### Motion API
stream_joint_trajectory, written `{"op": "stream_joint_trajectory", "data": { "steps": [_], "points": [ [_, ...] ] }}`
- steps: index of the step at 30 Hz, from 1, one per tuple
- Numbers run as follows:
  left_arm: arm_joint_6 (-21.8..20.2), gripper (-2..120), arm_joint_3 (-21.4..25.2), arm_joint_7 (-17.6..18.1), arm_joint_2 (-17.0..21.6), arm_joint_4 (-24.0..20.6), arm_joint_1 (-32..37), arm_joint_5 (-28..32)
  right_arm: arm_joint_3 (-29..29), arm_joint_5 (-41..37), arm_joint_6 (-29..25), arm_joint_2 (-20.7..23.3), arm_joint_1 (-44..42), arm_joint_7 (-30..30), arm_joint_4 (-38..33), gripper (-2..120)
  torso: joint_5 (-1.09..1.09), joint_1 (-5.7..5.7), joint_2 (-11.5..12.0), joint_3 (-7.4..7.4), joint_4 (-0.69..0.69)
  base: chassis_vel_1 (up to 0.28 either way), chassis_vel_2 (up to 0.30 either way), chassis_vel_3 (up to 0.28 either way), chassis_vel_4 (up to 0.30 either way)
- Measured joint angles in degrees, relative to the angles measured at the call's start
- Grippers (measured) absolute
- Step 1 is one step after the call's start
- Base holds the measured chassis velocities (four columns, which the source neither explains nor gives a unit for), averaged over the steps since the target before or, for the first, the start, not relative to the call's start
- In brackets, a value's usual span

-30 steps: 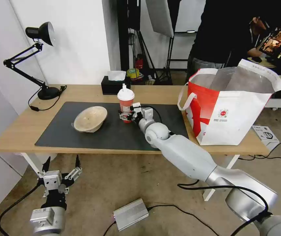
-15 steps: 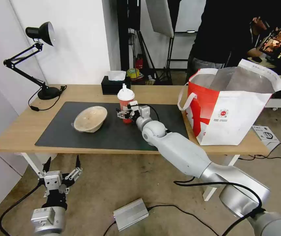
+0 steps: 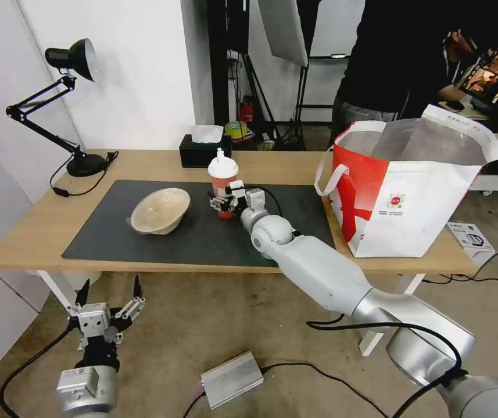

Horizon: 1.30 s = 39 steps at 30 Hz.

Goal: Pick up the trash from the table and place it into the takeout bag.

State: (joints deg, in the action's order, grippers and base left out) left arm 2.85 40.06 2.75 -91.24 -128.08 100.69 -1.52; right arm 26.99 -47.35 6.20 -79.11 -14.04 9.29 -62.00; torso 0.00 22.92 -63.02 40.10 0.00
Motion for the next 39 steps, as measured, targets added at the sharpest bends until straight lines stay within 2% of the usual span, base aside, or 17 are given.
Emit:
{"op": "stream_joint_trajectory", "data": {
  "steps": [1,2,4,6,10,15,18,27,31,39],
  "points": [
    [0.0,100,0.0,0.0,0.0,0.0,0.0,0.0,0.0,0.0,0.0,0.2,-0.1,0.0,-0.2,54,0.0,0.0,0.0,0.0,0.0,0.0,0.0,0.0,0.0],
    [0.0,100,0.0,0.0,0.0,0.0,0.0,0.0,0.0,0.0,0.0,0.2,-0.1,0.0,-0.2,54,0.0,0.0,0.0,0.0,0.0,0.0,0.0,0.0,0.0],
    [0.0,100,0.1,0.0,0.0,0.0,0.2,0.0,0.0,0.0,0.0,0.6,-0.2,0.1,-0.5,41,0.0,0.0,0.0,0.0,0.0,0.0,0.0,0.0,0.0],
    [0.0,100,0.1,0.0,0.0,0.0,0.2,-0.1,0.0,0.0,0.0,0.8,-0.3,0.1,-0.7,39,0.0,0.0,0.0,0.0,0.0,0.0,0.0,0.0,0.0],
    [0.0,100,0.1,0.0,0.0,-0.1,0.3,-0.1,0.0,0.0,0.0,1.4,-0.3,0.2,-0.9,21,0.0,0.0,0.0,0.0,0.0,0.0,0.0,0.0,0.0],
    [0.0,100,0.2,0.0,0.1,-0.1,0.4,-0.1,0.0,-0.1,0.0,1.9,-0.3,0.2,-1.4,9,0.0,0.0,0.0,0.0,-0.01,0.0,0.0,0.0,0.0],
    [0.0,100,0.2,0.0,0.2,-0.1,0.4,-0.1,0.0,-0.2,0.0,2.0,-0.3,0.3,-1.6,6,0.0,0.0,0.0,0.01,0.0,0.0,0.0,0.0,0.0],
    [0.0,100,0.5,0.0,0.7,-0.1,0.4,-0.1,0.4,-0.5,0.3,3.6,0.1,1.0,-4.3,6,0.0,0.0,0.0,0.01,0.0,0.0,0.0,0.0,0.0],
    [0.0,100,0.6,0.0,1.0,-0.2,0.4,-0.1,0.9,-1.7,1.4,5.2,0.8,1.8,-7.7,6,0.0,0.0,0.0,0.01,0.0,0.0,0.0,0.0,0.0],
    [0.1,100,0.6,0.0,2.0,-0.6,0.9,-0.1,2.2,-6.1,4.9,11.5,5.2,2.7,-18.6,6,0.0,0.0,0.0,0.01,-0.01,0.0,0.0,0.0,0.0]
  ]
}}
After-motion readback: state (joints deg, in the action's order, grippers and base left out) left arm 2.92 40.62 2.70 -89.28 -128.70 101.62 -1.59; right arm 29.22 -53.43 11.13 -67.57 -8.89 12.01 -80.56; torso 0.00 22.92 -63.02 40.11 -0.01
